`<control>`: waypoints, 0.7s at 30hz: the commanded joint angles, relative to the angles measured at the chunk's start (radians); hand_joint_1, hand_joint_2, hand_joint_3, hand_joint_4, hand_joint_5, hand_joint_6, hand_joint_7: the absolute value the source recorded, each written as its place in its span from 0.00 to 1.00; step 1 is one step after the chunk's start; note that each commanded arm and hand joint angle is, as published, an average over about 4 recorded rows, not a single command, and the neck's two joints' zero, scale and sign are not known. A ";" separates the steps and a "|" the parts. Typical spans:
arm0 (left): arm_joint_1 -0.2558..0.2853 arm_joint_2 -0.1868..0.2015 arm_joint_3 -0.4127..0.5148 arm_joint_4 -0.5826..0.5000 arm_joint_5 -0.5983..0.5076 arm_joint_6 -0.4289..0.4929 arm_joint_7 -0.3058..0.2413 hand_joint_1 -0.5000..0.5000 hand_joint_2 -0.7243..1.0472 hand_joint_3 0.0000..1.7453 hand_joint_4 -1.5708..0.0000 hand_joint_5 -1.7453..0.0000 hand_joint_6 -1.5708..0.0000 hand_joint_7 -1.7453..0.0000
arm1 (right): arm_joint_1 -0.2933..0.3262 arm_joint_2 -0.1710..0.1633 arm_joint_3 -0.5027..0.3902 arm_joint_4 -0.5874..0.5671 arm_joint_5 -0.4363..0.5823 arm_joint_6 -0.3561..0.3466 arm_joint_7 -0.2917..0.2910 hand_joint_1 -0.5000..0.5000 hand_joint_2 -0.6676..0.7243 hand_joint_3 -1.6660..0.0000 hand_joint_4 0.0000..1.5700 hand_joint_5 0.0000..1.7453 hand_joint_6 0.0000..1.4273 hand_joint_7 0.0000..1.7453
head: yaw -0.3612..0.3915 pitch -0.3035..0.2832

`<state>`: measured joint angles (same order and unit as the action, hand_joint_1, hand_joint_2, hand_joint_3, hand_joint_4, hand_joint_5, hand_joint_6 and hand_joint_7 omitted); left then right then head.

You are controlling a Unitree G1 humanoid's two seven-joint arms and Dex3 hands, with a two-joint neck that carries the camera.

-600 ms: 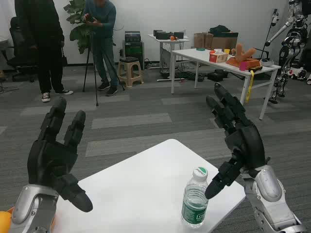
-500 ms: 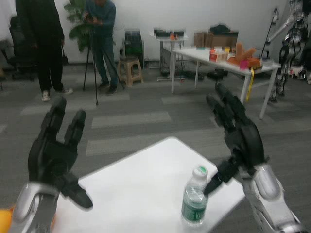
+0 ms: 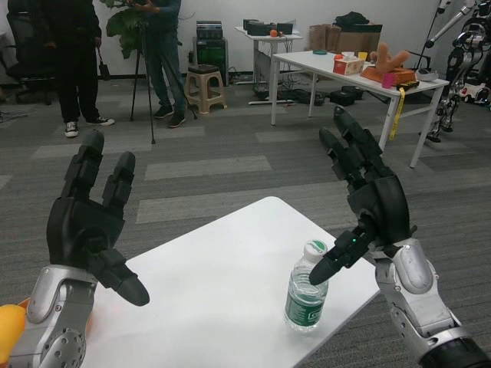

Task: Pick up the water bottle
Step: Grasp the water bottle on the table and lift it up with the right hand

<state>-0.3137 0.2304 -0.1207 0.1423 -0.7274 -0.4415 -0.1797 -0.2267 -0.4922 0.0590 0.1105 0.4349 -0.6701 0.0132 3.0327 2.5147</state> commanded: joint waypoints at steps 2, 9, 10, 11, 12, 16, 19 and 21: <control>-0.010 0.007 0.005 -0.009 -0.001 0.003 0.005 0.04 0.10 0.05 1.00 0.94 1.00 1.00 | -0.013 -0.003 0.000 -0.010 0.006 0.004 -0.007 0.00 0.73 0.95 0.00 0.00 0.00 0.04 | -0.001 -0.007; -0.010 0.007 0.008 -0.008 -0.002 0.004 0.005 0.04 0.10 0.05 1.00 0.94 1.00 1.00 | -0.013 -0.002 -0.003 -0.003 0.007 0.004 -0.006 0.00 0.73 0.95 0.00 0.00 0.00 0.04 | 0.002 -0.080; -0.010 0.007 0.008 -0.007 -0.003 0.004 0.005 0.04 0.10 0.05 1.00 0.94 1.00 1.00 | -0.013 -0.002 -0.005 0.000 0.007 0.004 -0.006 0.00 0.73 0.95 0.00 0.00 0.00 0.04 | 0.006 -0.106; -0.010 0.007 0.009 -0.007 -0.004 0.004 0.005 0.04 0.10 0.05 1.00 0.94 1.00 1.00 | -0.013 -0.002 -0.007 0.003 0.007 0.003 -0.006 0.00 0.73 0.95 0.00 0.00 0.00 0.04 | 0.009 -0.127; -0.010 0.007 0.008 -0.005 -0.005 0.005 0.004 0.04 0.10 0.05 1.00 0.94 1.00 1.00 | -0.013 -0.001 -0.009 0.005 0.007 0.003 -0.006 0.00 0.73 0.95 0.00 0.00 0.00 0.04 | 0.012 -0.150; -0.010 0.006 0.008 -0.003 -0.008 0.004 0.002 0.04 0.10 0.05 1.00 0.94 1.00 1.00 | -0.014 0.000 -0.014 0.008 0.007 0.003 -0.006 0.00 0.73 0.95 0.00 0.00 0.00 0.04 | 0.020 -0.202; -0.010 0.006 0.011 -0.002 -0.008 0.005 0.001 0.04 0.10 0.05 1.00 0.94 1.00 1.00 | -0.014 0.000 -0.016 0.009 0.007 0.004 -0.006 0.00 0.73 0.95 0.00 0.00 0.00 0.04 | 0.021 -0.222; -0.010 0.006 0.012 -0.002 -0.007 0.005 0.001 0.04 0.10 0.05 1.00 0.94 1.00 1.00 | -0.014 0.001 -0.018 0.010 0.007 0.003 -0.006 0.00 0.73 0.95 0.00 0.00 0.00 0.04 | 0.018 -0.227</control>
<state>-0.3137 0.2335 -0.1170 0.1424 -0.7329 -0.4406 -0.1797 -0.2268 -0.4920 0.0542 0.1162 0.4349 -0.6700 0.0133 3.0516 2.2909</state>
